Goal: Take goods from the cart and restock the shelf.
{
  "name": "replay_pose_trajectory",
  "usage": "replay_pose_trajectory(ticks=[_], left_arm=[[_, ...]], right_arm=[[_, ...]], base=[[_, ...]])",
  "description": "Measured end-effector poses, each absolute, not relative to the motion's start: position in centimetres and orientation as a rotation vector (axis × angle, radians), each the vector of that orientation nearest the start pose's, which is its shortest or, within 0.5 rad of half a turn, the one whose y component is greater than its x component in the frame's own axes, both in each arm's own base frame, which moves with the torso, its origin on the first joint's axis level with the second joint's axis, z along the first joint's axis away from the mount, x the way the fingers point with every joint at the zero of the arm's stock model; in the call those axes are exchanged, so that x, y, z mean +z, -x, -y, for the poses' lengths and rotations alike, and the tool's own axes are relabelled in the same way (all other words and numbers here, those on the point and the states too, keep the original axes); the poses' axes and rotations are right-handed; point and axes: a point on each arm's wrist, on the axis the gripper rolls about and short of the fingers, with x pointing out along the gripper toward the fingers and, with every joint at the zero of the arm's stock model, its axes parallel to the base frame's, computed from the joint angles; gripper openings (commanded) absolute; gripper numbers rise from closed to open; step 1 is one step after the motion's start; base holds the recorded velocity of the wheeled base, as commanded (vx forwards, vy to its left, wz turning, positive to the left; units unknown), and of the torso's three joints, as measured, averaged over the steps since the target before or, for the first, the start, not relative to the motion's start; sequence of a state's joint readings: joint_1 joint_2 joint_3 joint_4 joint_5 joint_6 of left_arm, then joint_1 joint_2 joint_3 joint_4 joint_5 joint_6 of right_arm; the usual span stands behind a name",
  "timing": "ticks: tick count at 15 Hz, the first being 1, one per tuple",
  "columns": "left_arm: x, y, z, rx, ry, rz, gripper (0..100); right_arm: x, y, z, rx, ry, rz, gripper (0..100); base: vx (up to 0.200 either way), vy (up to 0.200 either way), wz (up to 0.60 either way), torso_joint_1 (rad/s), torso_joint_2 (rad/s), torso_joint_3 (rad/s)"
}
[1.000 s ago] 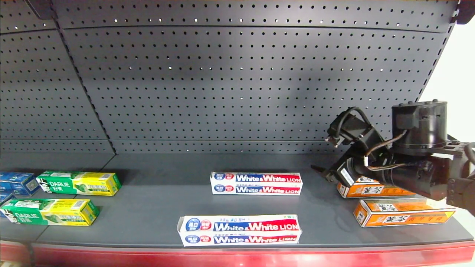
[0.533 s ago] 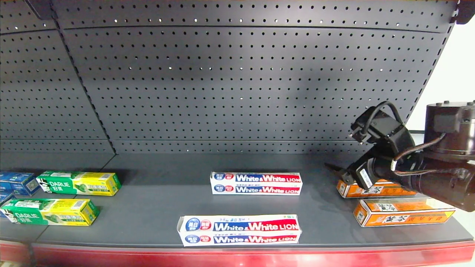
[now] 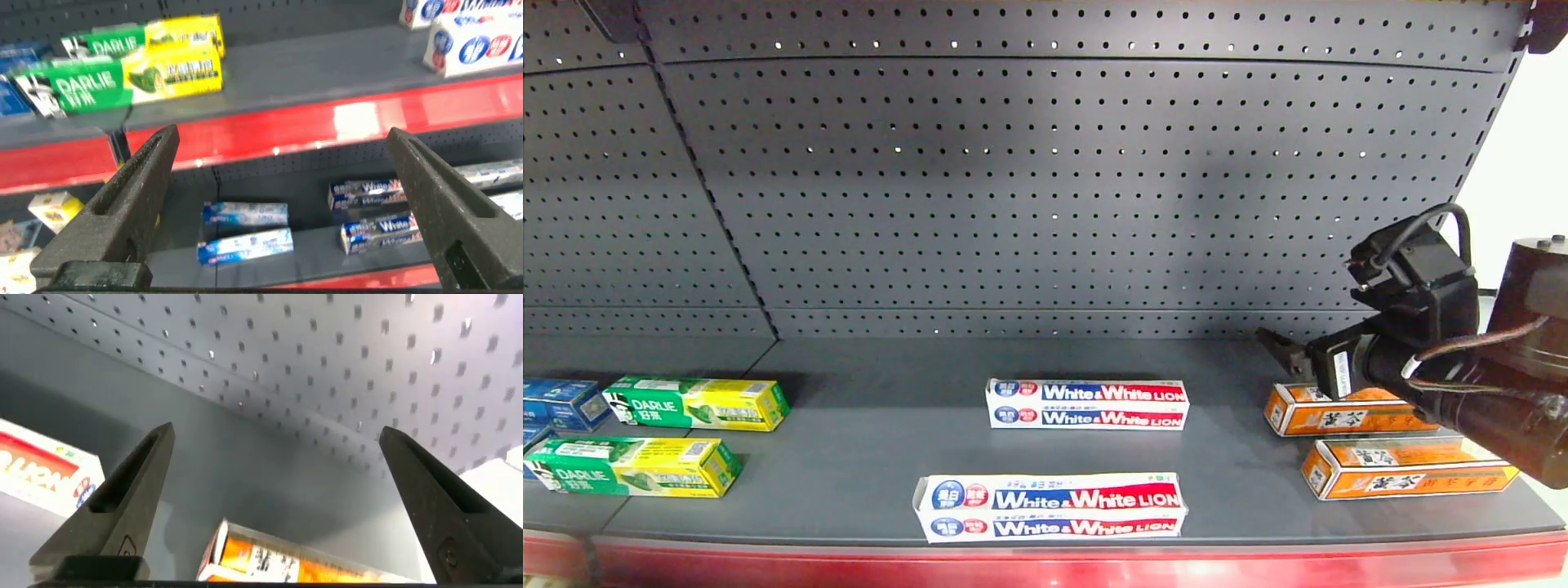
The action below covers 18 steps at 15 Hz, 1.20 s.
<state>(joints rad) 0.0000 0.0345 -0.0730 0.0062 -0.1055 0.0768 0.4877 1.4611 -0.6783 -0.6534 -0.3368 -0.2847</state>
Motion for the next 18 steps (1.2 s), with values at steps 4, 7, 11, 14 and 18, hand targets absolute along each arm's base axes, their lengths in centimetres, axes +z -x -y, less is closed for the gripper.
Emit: replay_pose_trajectory(ticks=[4,7,11,14,18], left_arm=[[17.2,0.4,0.2,-0.149,-0.154,-0.026,100],[19.0,-4.4,0.8,-0.271,-0.297,-0.191,100],[17.4,-9.4,2.3,-0.396,-0.404,-0.406,100],[16.7,-12.0,3.0,-0.410,-0.425,-0.491,100],[16.8,-15.3,3.7,-0.377,-0.457,-0.520,100]], right_arm=[[22.0,-21.4,-10.5,0.158,0.300,-0.071,100],[22.7,-21.7,-9.8,0.128,0.279,-0.042,100],[23.5,-22.1,-9.0,0.092,0.242,-0.004,100],[23.5,-22.1,-8.8,0.085,0.239,0.000,100],[23.5,-22.2,-8.6,0.089,0.237,0.005,100]], base=[[0.000,0.000,0.00,0.000,0.00,0.000],[0.000,0.000,0.00,0.000,0.00,0.000],[0.000,0.000,0.00,0.000,0.00,0.000],[0.000,0.000,0.00,0.000,0.00,0.000],[0.000,0.000,0.00,0.000,0.00,0.000]])
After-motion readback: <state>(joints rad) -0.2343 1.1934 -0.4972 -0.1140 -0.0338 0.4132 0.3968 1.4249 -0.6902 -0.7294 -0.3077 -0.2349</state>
